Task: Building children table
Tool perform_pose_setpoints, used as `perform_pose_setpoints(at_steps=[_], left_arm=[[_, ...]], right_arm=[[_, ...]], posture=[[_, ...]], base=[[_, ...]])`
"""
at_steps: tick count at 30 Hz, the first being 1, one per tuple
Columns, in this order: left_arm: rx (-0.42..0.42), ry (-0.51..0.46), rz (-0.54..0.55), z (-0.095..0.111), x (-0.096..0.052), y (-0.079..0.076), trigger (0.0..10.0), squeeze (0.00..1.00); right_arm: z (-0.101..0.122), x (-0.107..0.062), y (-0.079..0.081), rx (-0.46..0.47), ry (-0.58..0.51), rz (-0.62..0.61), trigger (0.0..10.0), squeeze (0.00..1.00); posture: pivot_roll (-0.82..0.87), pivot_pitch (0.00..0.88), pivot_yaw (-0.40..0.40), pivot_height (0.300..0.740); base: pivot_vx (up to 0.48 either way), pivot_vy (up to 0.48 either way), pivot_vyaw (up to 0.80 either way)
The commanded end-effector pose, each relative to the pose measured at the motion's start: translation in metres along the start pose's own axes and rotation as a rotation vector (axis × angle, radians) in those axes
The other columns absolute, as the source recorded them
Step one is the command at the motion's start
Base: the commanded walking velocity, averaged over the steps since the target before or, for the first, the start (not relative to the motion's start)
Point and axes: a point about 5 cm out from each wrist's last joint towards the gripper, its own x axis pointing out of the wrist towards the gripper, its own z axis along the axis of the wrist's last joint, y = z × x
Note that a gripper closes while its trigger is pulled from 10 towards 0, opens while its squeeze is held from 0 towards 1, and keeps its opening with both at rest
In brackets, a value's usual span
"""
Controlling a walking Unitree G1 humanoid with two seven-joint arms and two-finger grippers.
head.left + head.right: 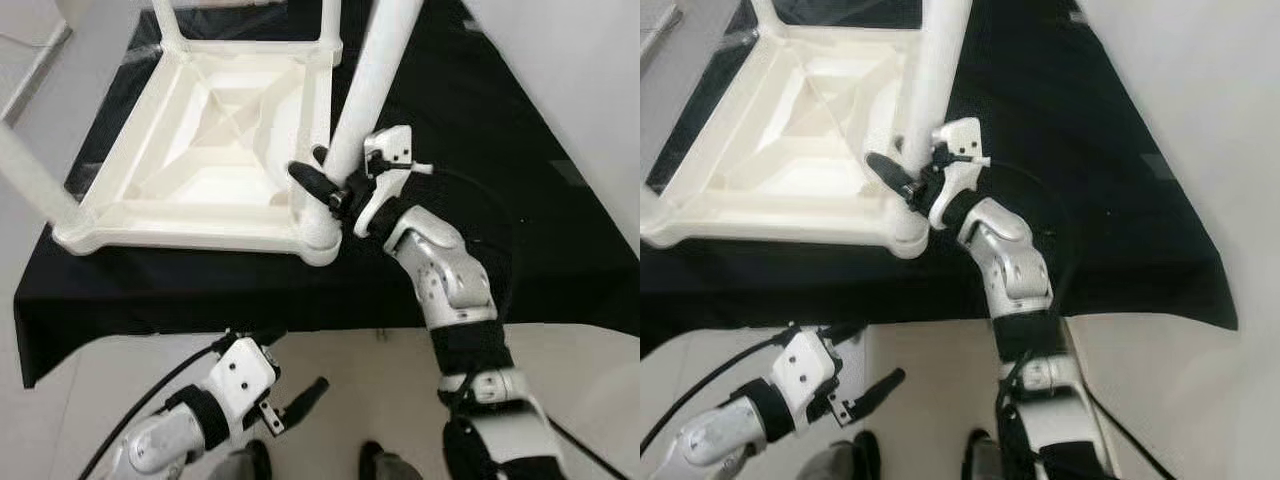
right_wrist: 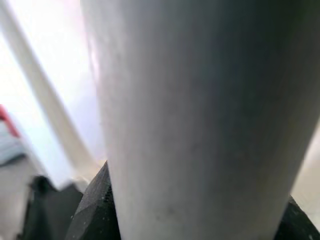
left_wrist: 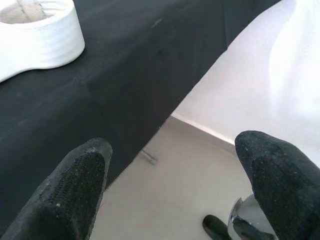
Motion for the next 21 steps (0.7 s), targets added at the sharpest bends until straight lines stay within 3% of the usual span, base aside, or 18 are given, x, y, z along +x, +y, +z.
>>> perform_pose_setpoints(at_steps=[1, 3, 5, 9, 11, 14, 20, 21], left_arm=[[-0.023, 0.025, -0.011, -0.007, -0.002, -0.004, 10.0, 0.00], [-0.027, 0.026, -0.014, -0.008, -0.002, -0.004, 10.0, 0.00], [-0.028, 0.026, -0.015, -0.008, -0.003, -0.004, 10.0, 0.00], [-0.031, 0.028, -0.018, -0.009, -0.004, -0.005, 10.0, 0.00], [-0.031, 0.028, -0.016, -0.009, -0.005, -0.005, 10.0, 0.00], [-0.030, 0.028, -0.017, -0.008, -0.005, -0.006, 10.0, 0.00], [-0.025, 0.024, -0.024, -0.005, -0.007, -0.008, 10.0, 0.00], [-0.021, 0.022, -0.026, -0.004, -0.007, -0.009, 10.0, 0.00]], right_arm=[[0.004, -0.004, 0.011, -0.039, 0.012, 0.248, 0.0, 0.00], [0.005, -0.010, 0.008, -0.076, 0.055, 0.361, 0.0, 0.00], [0.005, -0.011, 0.005, -0.098, 0.075, 0.386, 0.0, 0.00], [0.008, 0.002, -0.013, -0.238, 0.111, 0.236, 0.0, 0.00], [0.007, 0.005, -0.015, -0.257, 0.118, 0.186, 0.0, 0.00], [-0.002, 0.004, -0.020, -0.229, 0.157, 0.111, 0.0, 0.00], [-0.012, -0.006, -0.023, -0.145, 0.197, 0.170, 0.0, 0.00], [-0.012, -0.008, -0.022, -0.128, 0.191, 0.203, 0.4, 0.00]], posture=[[0.05, 0.249, 0.001, 0.740], [0.05, 0.248, 0.003, 0.740], [0.05, 0.247, 0.003, 0.740], [0.05, 0.247, -0.003, 0.740], [0.05, 0.247, -0.003, 0.740], [0.06, 0.252, 0.000, 0.740], [0.06, 0.273, 0.001, 0.740], [0.06, 0.281, 0.000, 0.740]], base=[[0.000, 0.000, 0.00], [0.000, 0.000, 0.00], [0.000, 0.000, 0.00], [0.000, 0.000, 0.00], [0.000, 0.000, 0.00], [0.000, 0.000, 0.00], [0.000, 0.000, 0.00], [0.000, 0.000, 0.00]])
